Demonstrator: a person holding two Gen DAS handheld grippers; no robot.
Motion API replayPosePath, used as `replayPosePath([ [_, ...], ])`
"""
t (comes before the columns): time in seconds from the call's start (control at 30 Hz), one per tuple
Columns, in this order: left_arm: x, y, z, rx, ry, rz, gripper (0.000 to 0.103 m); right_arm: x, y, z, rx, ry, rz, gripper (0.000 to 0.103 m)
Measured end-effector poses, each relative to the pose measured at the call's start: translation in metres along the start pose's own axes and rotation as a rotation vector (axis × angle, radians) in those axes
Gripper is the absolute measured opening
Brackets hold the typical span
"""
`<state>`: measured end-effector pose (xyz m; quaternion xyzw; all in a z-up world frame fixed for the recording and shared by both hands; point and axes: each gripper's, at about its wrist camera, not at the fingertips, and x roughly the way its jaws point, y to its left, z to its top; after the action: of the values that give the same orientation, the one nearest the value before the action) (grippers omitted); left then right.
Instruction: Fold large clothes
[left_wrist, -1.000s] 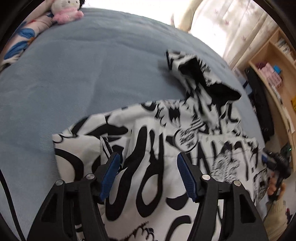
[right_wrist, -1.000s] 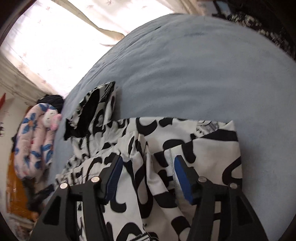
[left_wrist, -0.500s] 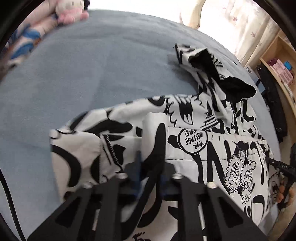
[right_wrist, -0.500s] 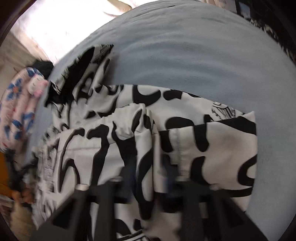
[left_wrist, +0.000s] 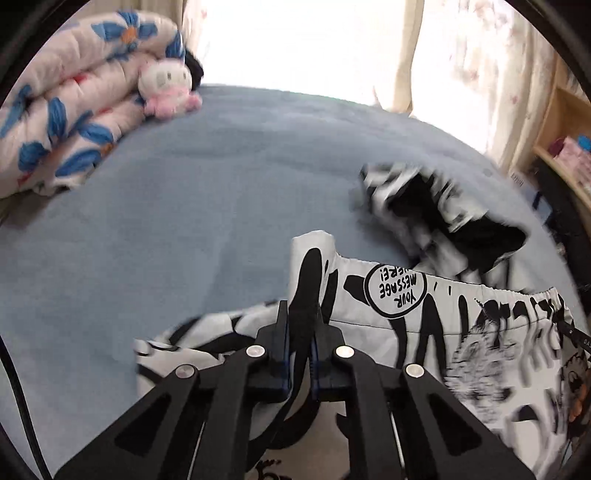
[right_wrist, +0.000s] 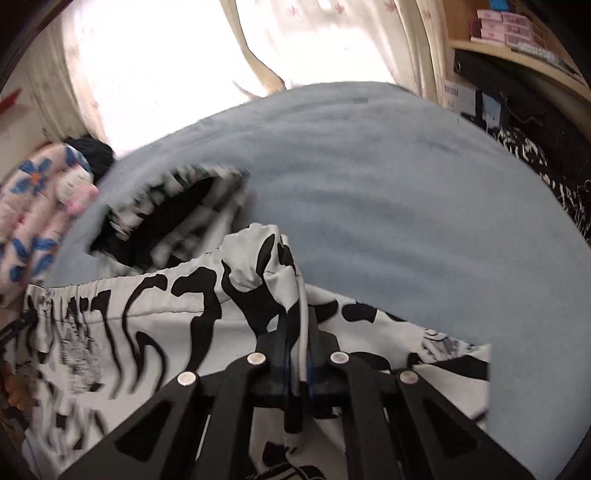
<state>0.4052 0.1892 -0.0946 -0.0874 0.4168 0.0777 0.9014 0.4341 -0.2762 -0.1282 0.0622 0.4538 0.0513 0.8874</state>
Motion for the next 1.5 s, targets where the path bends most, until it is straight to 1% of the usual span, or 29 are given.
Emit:
replayPosePath([
  [0.03,0.015,0.003,-0.006,0.000,0.027,0.021,0.008,0.014,-0.001,-0.007,0.003,0.020,-0.013,0.006],
  [0.1,0.039,0.009,-0.016,-0.022,0.055,0.017,0.011,0.023,-0.011,-0.014,0.043,0.005,0.006,0.009],
  [0.17,0.044,0.016,-0.019,-0.055,0.031,-0.013,0.015,0.021,-0.023,-0.015,0.089,-0.009,0.042,0.010],
  [0.2,0.046,0.021,-0.019,-0.074,0.030,-0.036,0.017,0.020,-0.032,-0.015,0.121,-0.012,0.067,0.012],
  [0.27,0.050,0.031,-0.016,-0.119,0.044,-0.088,0.019,0.017,-0.043,-0.013,0.169,-0.013,0.082,0.016],
  [0.3,0.049,0.034,-0.014,-0.132,0.049,-0.103,0.021,0.014,-0.045,-0.014,0.179,-0.016,0.075,0.017],
  [0.33,0.048,0.035,-0.012,-0.137,0.054,-0.099,0.026,0.009,-0.047,-0.013,0.176,-0.020,0.055,0.020],
  [0.37,0.045,0.036,-0.010,-0.134,0.055,-0.090,0.028,0.007,-0.046,-0.014,0.173,-0.024,0.044,0.020],
  [0.43,0.031,0.034,-0.005,-0.121,0.046,-0.063,0.033,-0.010,-0.050,-0.013,0.171,-0.033,0.035,0.020],
  [0.5,0.007,0.030,-0.002,-0.121,0.019,-0.051,0.035,-0.030,-0.054,-0.013,0.170,-0.058,0.034,0.020],
  [0.57,-0.015,0.030,0.000,-0.119,-0.013,-0.036,0.035,-0.056,-0.062,-0.014,0.178,-0.104,-0.041,0.020],
  [0.6,-0.030,0.032,-0.001,-0.114,-0.035,-0.026,0.035,-0.072,-0.071,-0.014,0.213,-0.145,-0.070,0.020],
  [0.63,-0.041,0.031,-0.002,-0.105,-0.055,-0.010,0.035,-0.082,-0.080,-0.015,0.257,-0.160,-0.081,0.021],
  [0.7,-0.064,0.029,-0.006,-0.082,-0.089,0.006,0.035,-0.095,-0.085,-0.017,0.298,-0.155,-0.106,0.021],
  [0.77,-0.081,0.022,-0.014,-0.063,-0.116,0.008,0.035,-0.102,-0.073,-0.022,0.253,-0.138,-0.116,0.021],
  [0.87,-0.100,0.014,-0.030,-0.066,-0.126,-0.013,0.035,-0.107,-0.030,-0.042,0.109,-0.102,-0.115,0.021],
  [0.93,-0.105,0.005,-0.048,-0.080,-0.122,-0.033,0.035,-0.103,0.014,-0.061,-0.002,-0.078,-0.071,0.021],
  [1.03,-0.107,-0.005,-0.076,-0.099,-0.126,-0.026,0.035,-0.083,0.075,-0.087,-0.130,-0.018,0.012,0.021],
  [1.07,-0.102,-0.008,-0.083,-0.105,-0.114,-0.026,0.035,-0.077,0.087,-0.092,-0.159,-0.008,0.020,0.021],
  [1.1,-0.095,-0.010,-0.090,-0.110,-0.101,-0.009,0.035,-0.068,0.104,-0.100,-0.214,0.002,0.000,0.020],
  [1.17,-0.081,-0.009,-0.098,-0.106,-0.074,0.039,0.035,-0.058,0.114,-0.106,-0.260,0.001,-0.049,0.020],
  [1.23,-0.065,0.000,-0.102,-0.101,-0.037,0.099,0.035,-0.052,0.104,-0.105,-0.259,-0.011,-0.092,0.020],
  [1.27,-0.057,0.008,-0.103,-0.105,-0.016,0.111,0.034,-0.049,0.093,-0.102,-0.243,-0.013,-0.130,0.020],
  [1.3,-0.052,0.015,-0.104,-0.115,-0.001,0.100,0.032,-0.047,0.077,-0.099,-0.212,-0.013,-0.174,0.020],
  [1.37,-0.049,0.031,-0.105,-0.131,-0.006,0.069,0.024,-0.043,0.033,-0.094,-0.129,-0.008,-0.277,0.020],
  [1.4,-0.049,0.036,-0.106,-0.131,-0.011,0.067,0.021,-0.045,0.001,-0.092,-0.059,-0.009,-0.300,0.020],
  [1.43,-0.050,0.040,-0.106,-0.133,-0.015,0.066,0.021,-0.048,-0.018,-0.093,-0.019,-0.016,-0.320,0.019],
  [1.47,-0.051,0.043,-0.107,-0.135,-0.018,0.066,0.021,-0.051,-0.033,-0.092,0.010,-0.021,-0.342,0.017],
  [1.5,-0.051,0.045,-0.107,-0.136,-0.023,0.064,0.021,-0.056,-0.048,-0.093,0.039,-0.022,-0.332,0.003],
])
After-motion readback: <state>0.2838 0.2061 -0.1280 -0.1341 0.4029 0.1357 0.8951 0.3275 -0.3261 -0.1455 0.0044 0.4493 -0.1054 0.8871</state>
